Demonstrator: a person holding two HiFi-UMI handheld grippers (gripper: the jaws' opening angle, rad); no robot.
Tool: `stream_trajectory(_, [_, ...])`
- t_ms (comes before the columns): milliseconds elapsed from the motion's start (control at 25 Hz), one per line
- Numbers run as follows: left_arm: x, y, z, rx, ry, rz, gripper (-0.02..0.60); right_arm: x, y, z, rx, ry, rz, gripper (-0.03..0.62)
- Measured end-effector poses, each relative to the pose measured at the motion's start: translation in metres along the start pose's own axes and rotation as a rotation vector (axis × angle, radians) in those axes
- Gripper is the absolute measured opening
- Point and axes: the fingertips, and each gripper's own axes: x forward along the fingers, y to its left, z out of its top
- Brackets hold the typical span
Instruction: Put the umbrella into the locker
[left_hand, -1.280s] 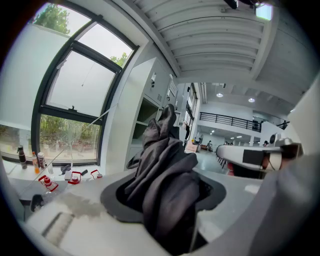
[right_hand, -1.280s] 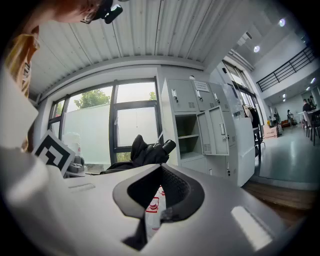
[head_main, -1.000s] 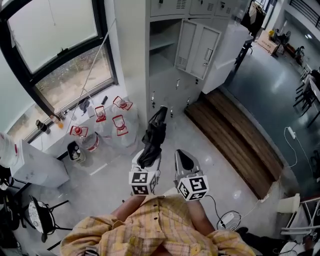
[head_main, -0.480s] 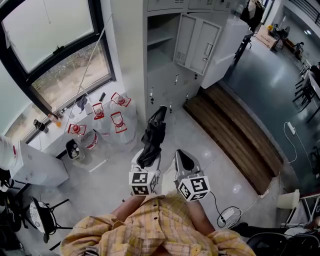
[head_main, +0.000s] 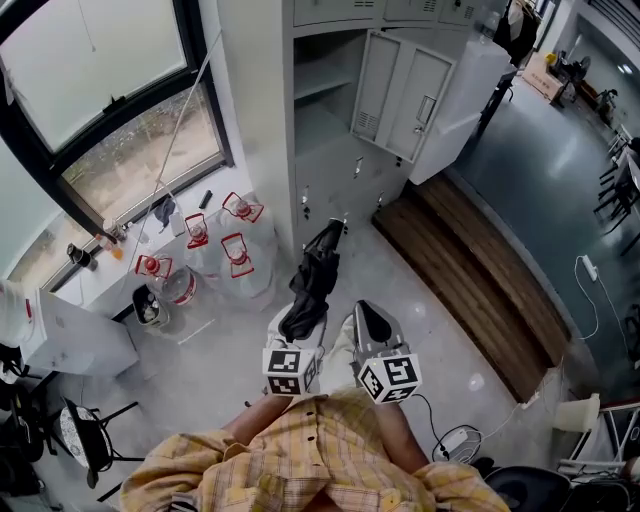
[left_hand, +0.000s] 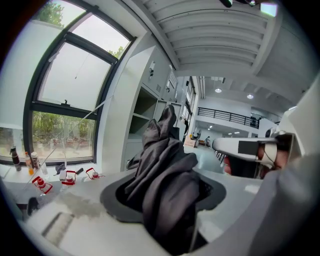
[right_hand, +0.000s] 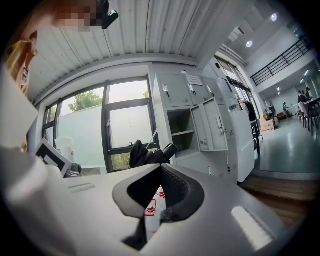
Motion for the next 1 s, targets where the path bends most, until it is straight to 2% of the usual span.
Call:
stream_trajectory(240, [0.059,0.015,0.008,0.003,0.021,0.026,0.245,0.045,-0.04,-0.001,0.014,0.016,0.008,-0.002])
stream_trajectory(440, [0.114,0.027,0.028,0.005,0.017,0.045,0.245,0.092,-0.077,0.014,0.014,0.006,0.026,-0.002])
stream_trajectory(760, [0.201,0.04,0.068,-0.007,0.004,0.106,0.245,0.176,-0.143,0.051,0.002,0.001,0.098,-0.002])
stream_trajectory(1000, [0.264,0.047,0.103,-0.043,0.004,0.185,0.245,0.235,-0.181,0.083,-0.002,0.013,0.2,-0.002])
